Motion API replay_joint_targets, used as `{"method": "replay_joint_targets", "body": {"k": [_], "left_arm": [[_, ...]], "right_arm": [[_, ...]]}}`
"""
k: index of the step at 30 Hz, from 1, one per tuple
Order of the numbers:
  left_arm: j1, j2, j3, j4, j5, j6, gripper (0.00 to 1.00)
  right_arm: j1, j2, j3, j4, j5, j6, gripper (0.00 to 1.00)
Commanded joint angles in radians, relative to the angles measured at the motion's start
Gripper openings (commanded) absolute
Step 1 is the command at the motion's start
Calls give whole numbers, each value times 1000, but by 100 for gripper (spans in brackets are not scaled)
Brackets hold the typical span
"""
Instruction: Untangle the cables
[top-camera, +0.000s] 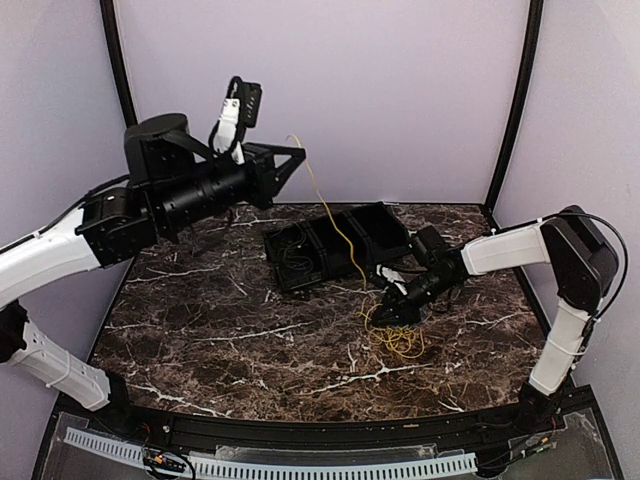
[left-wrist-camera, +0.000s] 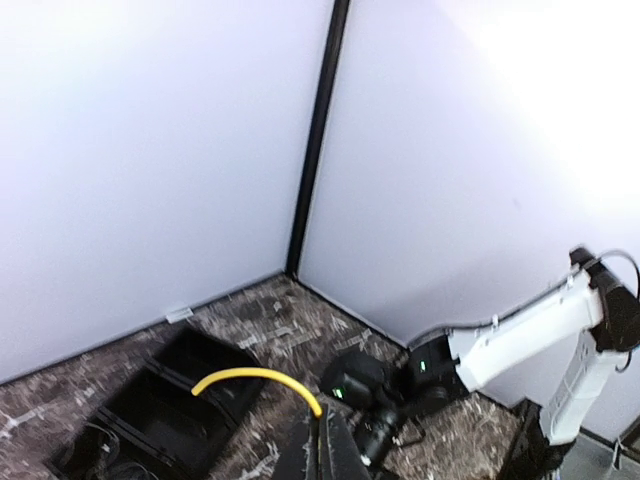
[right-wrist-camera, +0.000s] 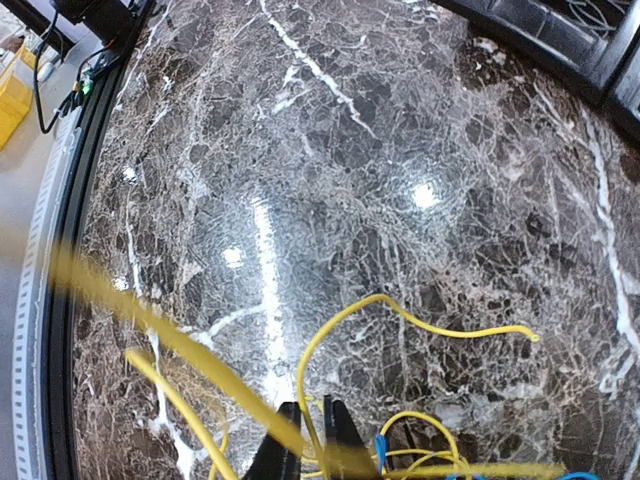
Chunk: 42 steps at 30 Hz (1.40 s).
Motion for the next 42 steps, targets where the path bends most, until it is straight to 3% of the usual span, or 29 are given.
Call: {"method": "replay_joint_targets", "body": {"k": [1,5,18,28,36,42], "left_arm": [[19,-98,162,-154,-174,151,0],[20,-139,252,-204,-248,216,0],[19,-199,483,-198,-456,442,0],[20,-185,535,-150,-507,487,0],[18,-28,954,-214,-517,624,0],[18,-50,861,-154,-549,645,0]], "right_arm": [[3,19,20,-31,-18,-2,7],[3,24,24,-34,-17,3,1],[1,34,27,-45,7,9,2],[-6,59,33,-50,45,20,0],[-11,95,53,-57,109,36,0],[-14,87,53,-67,117,36,0]]}}
